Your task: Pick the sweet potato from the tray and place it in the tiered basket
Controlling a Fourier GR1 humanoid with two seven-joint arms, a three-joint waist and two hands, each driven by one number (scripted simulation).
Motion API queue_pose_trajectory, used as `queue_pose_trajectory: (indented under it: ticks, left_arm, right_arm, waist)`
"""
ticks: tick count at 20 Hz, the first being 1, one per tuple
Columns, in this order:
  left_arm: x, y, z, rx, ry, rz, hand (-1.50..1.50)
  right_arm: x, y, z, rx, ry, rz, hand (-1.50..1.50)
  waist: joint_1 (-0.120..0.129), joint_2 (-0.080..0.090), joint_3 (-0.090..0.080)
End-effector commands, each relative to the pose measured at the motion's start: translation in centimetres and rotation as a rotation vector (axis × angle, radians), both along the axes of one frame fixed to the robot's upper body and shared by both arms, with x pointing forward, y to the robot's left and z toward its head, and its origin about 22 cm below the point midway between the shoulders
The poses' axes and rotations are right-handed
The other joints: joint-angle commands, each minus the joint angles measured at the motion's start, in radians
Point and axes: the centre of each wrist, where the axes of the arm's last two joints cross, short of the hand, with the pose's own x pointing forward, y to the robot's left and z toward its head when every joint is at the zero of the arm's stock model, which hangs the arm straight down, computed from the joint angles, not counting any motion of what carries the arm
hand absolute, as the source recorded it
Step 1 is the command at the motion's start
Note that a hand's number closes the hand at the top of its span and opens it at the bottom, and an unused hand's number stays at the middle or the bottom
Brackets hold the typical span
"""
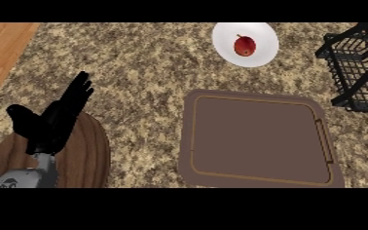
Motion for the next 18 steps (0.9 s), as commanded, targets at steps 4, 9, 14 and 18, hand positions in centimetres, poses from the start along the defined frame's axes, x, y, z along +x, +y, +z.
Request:
queue_pose_trajectory:
  ticks: [4,9,14,18]
  left_arm:
    - [0.7,-1.2,-0.1,-0.004,0.011,-0.038,0.00]
    - [1.2,-1.0,0.6,-0.004,0.012,-0.027,0.00]
    - [0.0,-0.6,-1.1,0.006,0.025,-0.021,0.00]
    - [-0.6,1.8,-0.6,0.011,0.028,0.002,0.00]
  right_arm:
    - [2.3,0.9,1.2,0.059,0.050,0.168,1.50]
    - [3.7,1.4,-0.9,0.051,0.091,0.170,1.50]
    - [7.7,4.6,-2.2,0.036,0.138,0.151,1.50]
    - [7.9,4.3,-2.0,0.027,0.179,0.151,1.50]
  waist:
    - [0.021,-0.002,-0.004]
    - [0.014,-0.004,-0.004]
    - [0.006,-0.009,-0.006]
    - [0.006,-0.009,-0.006]
